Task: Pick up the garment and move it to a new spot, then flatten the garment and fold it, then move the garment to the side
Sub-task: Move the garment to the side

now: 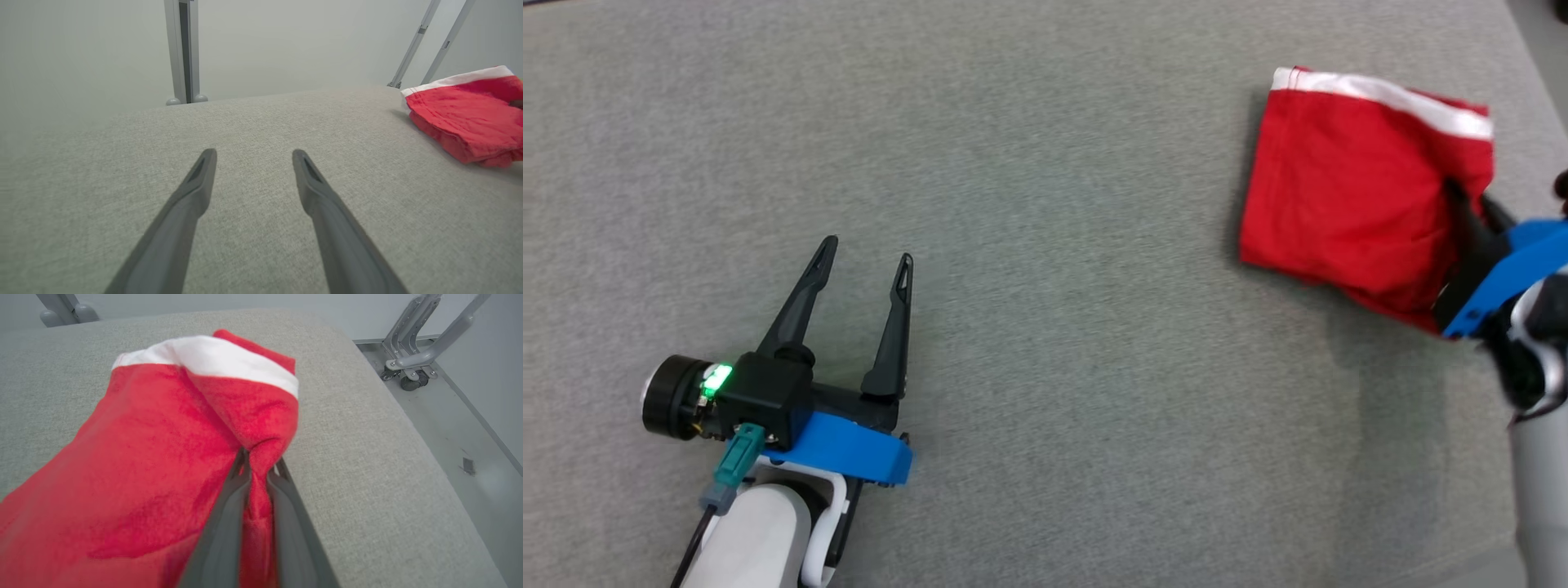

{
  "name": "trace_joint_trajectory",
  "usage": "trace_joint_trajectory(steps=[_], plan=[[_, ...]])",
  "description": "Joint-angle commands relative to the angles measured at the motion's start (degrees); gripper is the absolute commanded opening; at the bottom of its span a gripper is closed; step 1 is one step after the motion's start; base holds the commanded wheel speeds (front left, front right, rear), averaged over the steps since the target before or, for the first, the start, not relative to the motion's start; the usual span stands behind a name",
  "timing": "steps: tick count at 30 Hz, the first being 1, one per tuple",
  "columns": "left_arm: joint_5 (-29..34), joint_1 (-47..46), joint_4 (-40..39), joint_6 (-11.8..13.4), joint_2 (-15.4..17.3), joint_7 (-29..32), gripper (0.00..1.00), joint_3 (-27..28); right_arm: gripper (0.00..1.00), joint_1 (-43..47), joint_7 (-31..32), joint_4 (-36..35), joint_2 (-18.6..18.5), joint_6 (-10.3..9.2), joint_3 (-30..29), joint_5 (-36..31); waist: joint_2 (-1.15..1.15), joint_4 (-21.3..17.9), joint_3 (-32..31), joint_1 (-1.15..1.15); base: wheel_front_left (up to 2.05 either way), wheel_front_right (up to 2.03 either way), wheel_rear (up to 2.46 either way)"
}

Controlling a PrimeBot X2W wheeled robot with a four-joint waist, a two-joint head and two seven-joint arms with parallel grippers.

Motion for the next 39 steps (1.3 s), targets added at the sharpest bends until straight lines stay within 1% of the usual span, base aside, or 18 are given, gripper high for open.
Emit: trace_joint_trajectory(steps=[1, 4, 6, 9, 12, 14, 15, 16, 17, 18, 19, 20, 21, 26, 30, 34, 39], plan=[[0.28, -0.97, -0.87, 0.33, 0.57, 0.34, 1.0, 0.19, 0.0, -2.12, 0.38, 0.86, -1.28, 0.0, -0.33, -0.51, 0.0, 1.49, 1.05, -0.01, 0.0, 0.0, 0.0], [0.43, -0.89, -2.31, 0.68, 1.19, 1.08, 1.0, 0.58, 0.0, -6.15, 1.44, 3.38, -4.53, 0.0, -0.96, -0.97, 0.0, 3.49, 2.12, -0.01, 0.0, 0.0, 0.0], [0.46, -0.62, -3.27, 1.03, 1.32, 1.42, 1.0, 0.65, 0.0, -8.52, 1.74, 5.17, -7.21, 0.0, -1.78, -2.57, 0.0, 4.85, 2.8, -0.01, 0.0, 0.0, 0.0], [0.35, -0.33, -4.52, 1.5, 1.54, 1.57, 1.0, 0.8, 0.0, -11.63, 2.36, 7.96, -8.85, 0.0, -3.28, -2.52, 0.0, 6.76, 3.85, -0.01, 0.0, 0.0, 0.0], [0.32, -0.36, -5.14, 1.62, 1.58, 1.52, 1.0, 0.75, 0.0, -13.71, 2.53, 10.14, -12.09, 0.0, -3.43, -3.89, 0.0, 8.24, 4.85, -0.01, 0.0, 0.0, 0.0], [0.08, -0.36, -5.32, 1.65, 1.74, 1.33, 1.0, 0.78, 0.0, -14.79, 2.04, 11.21, -12.74, 0.0, -3.45, -4.38, 0.0, 8.88, 5.39, -0.01, 0.0, 0.0, 0.0], [0.07, -0.36, -5.35, 1.74, 1.74, 1.22, 1.0, 0.77, 0.05, -15.28, 1.69, 11.73, -13.12, 0.0, -3.52, -4.64, 0.0, 9.08, 5.61, -0.01, 0.0, 0.0, 0.0], [0.13, -0.35, -5.36, 1.82, 1.74, 1.18, 1.0, 0.7, 0.13, -15.75, 1.45, 12.25, -13.61, 0.0, -3.61, -5.0, 0.0, 9.21, 5.8, -0.01, 0.0, 0.0, 0.0], [0.14, -0.36, -5.31, 1.91, 1.72, 1.12, 1.0, 0.61, 0.18, -16.27, 1.02, 12.8, -14.19, 0.0, -3.73, -5.49, 0.0, 9.31, 5.97, -0.01, 0.0, 0.0, 0.0], [0.13, -0.41, -5.3, 1.96, 1.68, 1.1, 1.0, 0.53, 0.26, -16.92, 0.46, 13.4, -14.5, 0.0, -3.9, -5.86, 0.0, 9.37, 6.13, -0.01, 0.0, 0.0, 0.0], [0.09, -0.45, -5.21, 2.01, 1.69, 1.06, 1.0, 0.5, 0.38, -17.39, -0.17, 13.93, -14.39, 0.0, -4.11, -6.24, 0.0, 9.37, 6.26, -0.01, 0.0, 0.0, 0.0], [0.07, -0.51, -5.09, 2.12, 1.7, 1.09, 1.0, 0.48, 0.71, -17.86, -1.16, 14.39, -14.28, 0.0, -4.21, -6.77, 0.0, 9.32, 6.35, -0.01, 0.0, 0.0, 0.0], [0.04, -0.57, -4.98, 2.08, 1.72, 1.05, 1.0, 0.46, 1.0, -18.21, -2.24, 14.73, -14.23, 0.0, -4.52, -7.54, 0.0, 9.23, 6.42, -0.01, 0.0, 0.0, 0.0], [-0.36, -0.97, -4.5, 2.22, 1.75, 1.02, 1.0, 0.4, 1.0, -19.78, -7.41, 16.67, -12.6, 0.0, -4.25, -9.78, 0.0, 8.47, 6.15, -0.01, 0.0, 0.0, 0.0], [-0.75, -1.18, -4.15, 2.25, 1.68, 0.68, 1.0, 0.4, 1.0, -20.55, -10.44, 17.36, -11.42, 0.0, -2.49, -9.65, 0.0, 7.8, 5.01, -0.01, 0.0, 0.0, 0.0], [-1.9, -1.55, -2.93, 2.02, 1.26, -0.31, 1.0, 0.85, 1.0, -20.31, -13.24, 17.16, -9.74, 0.0, 0.21, -8.72, 0.0, 7.49, 3.09, -0.01, 0.0, 0.0, 0.0], [-3.91, -1.95, 0.68, 2.34, 0.45, -2.95, 1.0, 2.1, 1.0, -18.8, -16.29, 15.86, -7.4, 0.0, 4.25, -7.85, 0.0, 8.06, -0.91, -0.01, 0.0, 0.0, 0.0]])
